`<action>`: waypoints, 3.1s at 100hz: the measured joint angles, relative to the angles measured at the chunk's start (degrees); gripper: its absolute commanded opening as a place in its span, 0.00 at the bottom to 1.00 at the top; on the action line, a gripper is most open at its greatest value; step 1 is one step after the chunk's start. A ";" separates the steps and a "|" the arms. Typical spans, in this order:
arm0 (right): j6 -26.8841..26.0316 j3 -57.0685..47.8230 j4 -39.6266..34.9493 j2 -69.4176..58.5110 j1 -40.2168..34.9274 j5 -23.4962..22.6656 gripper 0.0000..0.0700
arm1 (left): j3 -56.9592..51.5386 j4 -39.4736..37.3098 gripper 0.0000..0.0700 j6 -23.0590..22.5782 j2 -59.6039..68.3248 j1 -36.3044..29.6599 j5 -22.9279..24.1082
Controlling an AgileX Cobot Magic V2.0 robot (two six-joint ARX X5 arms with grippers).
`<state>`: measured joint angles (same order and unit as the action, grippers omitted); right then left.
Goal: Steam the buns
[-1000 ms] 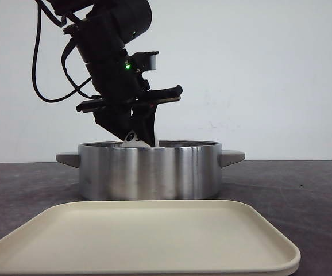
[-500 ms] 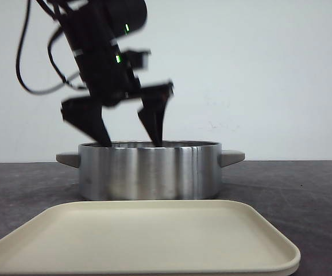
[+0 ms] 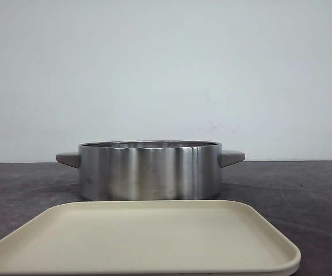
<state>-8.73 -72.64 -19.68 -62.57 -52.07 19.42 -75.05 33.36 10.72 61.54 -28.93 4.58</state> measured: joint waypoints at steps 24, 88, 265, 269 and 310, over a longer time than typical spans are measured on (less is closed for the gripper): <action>1.05 10.73 12.31 -0.90 -0.09 1.70 0.02 | 3.98 3.65 0.01 -0.31 -10.05 3.39 0.02; 1.07 10.64 13.55 -0.20 -0.04 1.62 0.02 | 3.98 4.13 0.01 -0.57 -10.88 3.67 0.02; 2.21 71.71 10.12 62.38 46.88 -14.01 0.02 | 3.98 3.76 0.01 -0.68 -10.93 3.67 0.02; 2.21 71.71 10.12 62.38 46.88 -13.92 0.02 | 3.98 3.76 0.01 -0.66 -10.93 3.67 0.02; 2.19 71.71 10.12 62.38 46.88 -13.88 0.02 | 3.98 3.76 0.01 -0.68 -10.93 3.67 0.02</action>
<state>-6.55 -0.93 -9.56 -0.19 -5.19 5.54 -71.07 37.12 10.04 50.61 -25.26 4.60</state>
